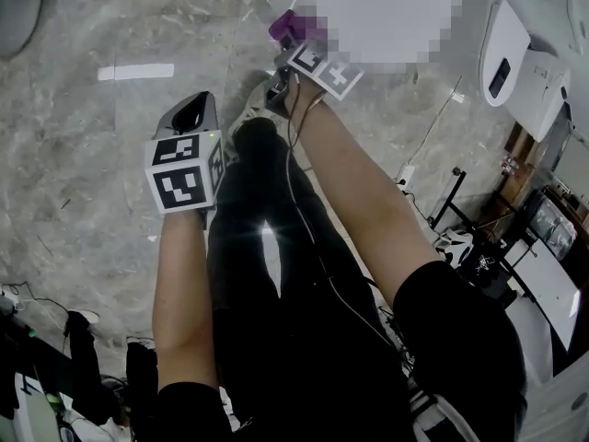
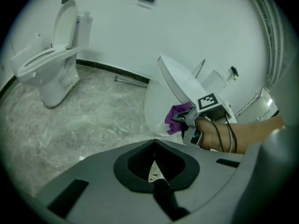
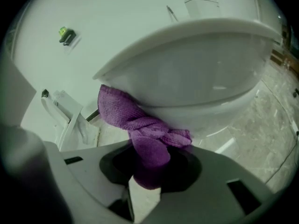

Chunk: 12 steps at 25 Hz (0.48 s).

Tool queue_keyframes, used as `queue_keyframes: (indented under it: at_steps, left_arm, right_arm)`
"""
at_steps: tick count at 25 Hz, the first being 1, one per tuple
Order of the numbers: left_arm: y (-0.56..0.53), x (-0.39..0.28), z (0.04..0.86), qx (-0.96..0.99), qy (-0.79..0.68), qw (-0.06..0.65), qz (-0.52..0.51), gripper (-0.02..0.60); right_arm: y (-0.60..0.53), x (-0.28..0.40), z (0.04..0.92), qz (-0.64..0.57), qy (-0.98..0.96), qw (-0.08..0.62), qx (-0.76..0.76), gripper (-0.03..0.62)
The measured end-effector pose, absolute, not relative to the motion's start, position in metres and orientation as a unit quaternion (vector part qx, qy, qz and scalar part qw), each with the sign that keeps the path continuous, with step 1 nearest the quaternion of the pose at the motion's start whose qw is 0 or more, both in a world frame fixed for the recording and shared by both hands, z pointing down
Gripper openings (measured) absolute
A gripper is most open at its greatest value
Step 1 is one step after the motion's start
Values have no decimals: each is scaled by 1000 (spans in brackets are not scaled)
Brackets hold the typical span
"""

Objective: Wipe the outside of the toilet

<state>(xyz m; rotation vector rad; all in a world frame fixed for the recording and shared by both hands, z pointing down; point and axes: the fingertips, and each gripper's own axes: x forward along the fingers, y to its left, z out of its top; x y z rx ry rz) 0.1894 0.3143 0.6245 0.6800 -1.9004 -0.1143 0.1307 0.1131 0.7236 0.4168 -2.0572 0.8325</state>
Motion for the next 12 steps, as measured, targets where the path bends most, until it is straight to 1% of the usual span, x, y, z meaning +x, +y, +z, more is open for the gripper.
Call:
queue_keyframes:
  at_steps: [7,12]
  left_arm:
    - [306,137,625,298,-793,530,-45,6]
    - [299,92,624,312,-782,539,-24,6]
  right_arm:
    - [118,108,724,391,-800,400,218,121]
    - [121,89,723,426,-777,387,255,121]
